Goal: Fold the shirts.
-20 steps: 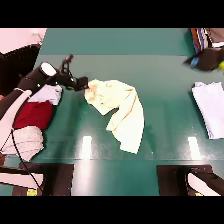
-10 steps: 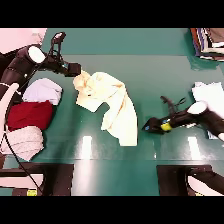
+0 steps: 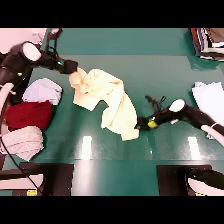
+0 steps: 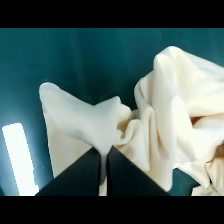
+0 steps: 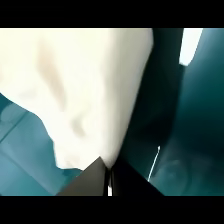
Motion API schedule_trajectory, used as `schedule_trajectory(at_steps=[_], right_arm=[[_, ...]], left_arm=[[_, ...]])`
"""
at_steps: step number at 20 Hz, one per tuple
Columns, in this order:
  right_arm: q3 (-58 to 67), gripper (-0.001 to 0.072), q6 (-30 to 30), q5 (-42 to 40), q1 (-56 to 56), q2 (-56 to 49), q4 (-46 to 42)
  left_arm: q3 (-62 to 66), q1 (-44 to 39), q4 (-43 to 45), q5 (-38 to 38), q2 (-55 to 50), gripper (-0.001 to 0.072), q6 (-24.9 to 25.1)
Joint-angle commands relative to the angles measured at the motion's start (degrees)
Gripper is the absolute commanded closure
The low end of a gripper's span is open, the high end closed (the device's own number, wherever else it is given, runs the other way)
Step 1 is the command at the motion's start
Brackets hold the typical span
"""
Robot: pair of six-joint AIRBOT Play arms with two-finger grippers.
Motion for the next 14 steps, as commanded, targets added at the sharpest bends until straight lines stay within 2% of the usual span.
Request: schedule_trajectory(at_steps=[1,4,10,14], right_arm=[[10.16,0.0693,4.44,5.75,-8.52,7.50,-16.39],[21.88,0.0693,4.31,9.25,-19.71,17.44,-22.38],[39.65,0.0693,0.17,11.15,-32.26,29.92,-22.38],[43.52,0.0693,-0.61,10.60,-33.75,32.37,-22.43]], left_arm=[[5.07,2.23,4.74,-0.42,7.28,0.0682,-1.64],[11.50,3.17,5.64,-0.98,16.13,0.0682,-0.42],[17.25,3.17,4.83,-3.28,32.13,0.0682,-0.44],[16.59,3.17,4.33,-12.11,34.93,0.0682,1.51]])
